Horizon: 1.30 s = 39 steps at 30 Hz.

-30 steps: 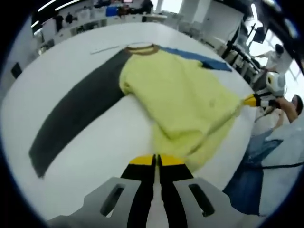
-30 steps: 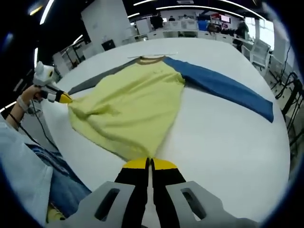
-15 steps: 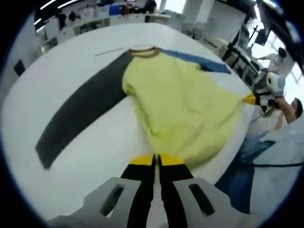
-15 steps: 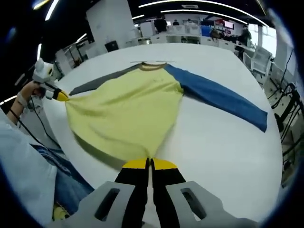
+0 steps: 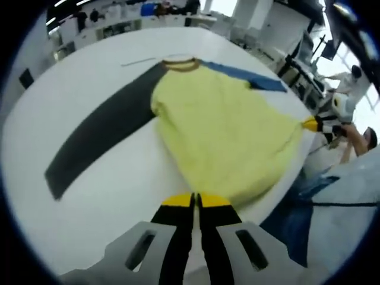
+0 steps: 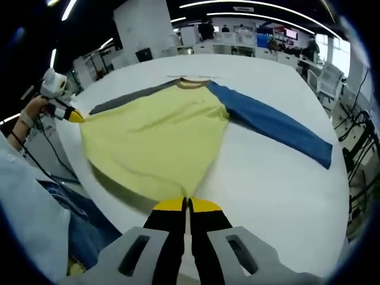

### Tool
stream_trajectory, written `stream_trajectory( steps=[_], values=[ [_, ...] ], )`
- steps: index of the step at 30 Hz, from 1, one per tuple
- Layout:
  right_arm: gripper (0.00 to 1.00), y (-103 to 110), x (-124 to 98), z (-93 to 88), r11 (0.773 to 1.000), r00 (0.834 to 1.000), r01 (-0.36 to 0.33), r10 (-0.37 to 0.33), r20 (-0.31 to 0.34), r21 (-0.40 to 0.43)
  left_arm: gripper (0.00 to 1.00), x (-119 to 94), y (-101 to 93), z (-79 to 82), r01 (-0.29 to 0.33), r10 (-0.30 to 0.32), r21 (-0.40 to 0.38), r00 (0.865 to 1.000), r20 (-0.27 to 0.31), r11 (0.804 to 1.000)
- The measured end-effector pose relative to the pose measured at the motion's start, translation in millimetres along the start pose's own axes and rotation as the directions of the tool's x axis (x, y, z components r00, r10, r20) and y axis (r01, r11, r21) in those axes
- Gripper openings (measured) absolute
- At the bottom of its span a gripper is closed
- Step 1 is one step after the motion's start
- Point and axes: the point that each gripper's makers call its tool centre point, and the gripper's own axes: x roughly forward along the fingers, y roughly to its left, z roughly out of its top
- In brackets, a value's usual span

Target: Fold the garment on the visible template until the final outline fits inside the template.

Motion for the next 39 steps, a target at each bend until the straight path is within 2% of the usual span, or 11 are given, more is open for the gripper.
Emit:
stream_trajectory(
  steps=[6,13,23,26,36,39],
  values=[
    [0.02,1,-1,-4.6,1.000,1.000,-0.002,0.002,-0.006,0.003,0.00,-1,0.5,-5.8,0.003,-0.004,-0.011,1.000,-0.025,1.000],
    [0.02,5,0,-13.7,1.000,0.999,0.007,-0.008,-0.034,-0.008,0.00,4,-4.1,-19.4,0.037,-0.037,-0.004,0.995,-0.096,0.999],
    [0.02,11,9,-26.9,0.999,0.998,0.037,-0.037,-0.058,-0.001,0.00,22,4.0,-33.4,0.045,-0.045,0.002,0.994,-0.103,0.999],
    [0.02,11,12,-31.3,0.999,0.997,0.046,-0.045,-0.067,0.008,0.00,28,6.8,-33.6,0.041,-0.040,0.006,0.995,-0.092,0.999],
    [0.02,11,26,-35.6,0.997,0.991,0.070,-0.071,-0.109,-0.008,0.00,47,24.0,-16.6,0.001,-0.001,-0.007,1.000,0.026,1.000],
    [0.02,10,28,-33.5,0.997,0.990,0.074,-0.075,-0.116,-0.012,0.00,53,24.9,-16.6,-0.001,0.001,0.007,1.000,0.009,1.000]
  ],
)
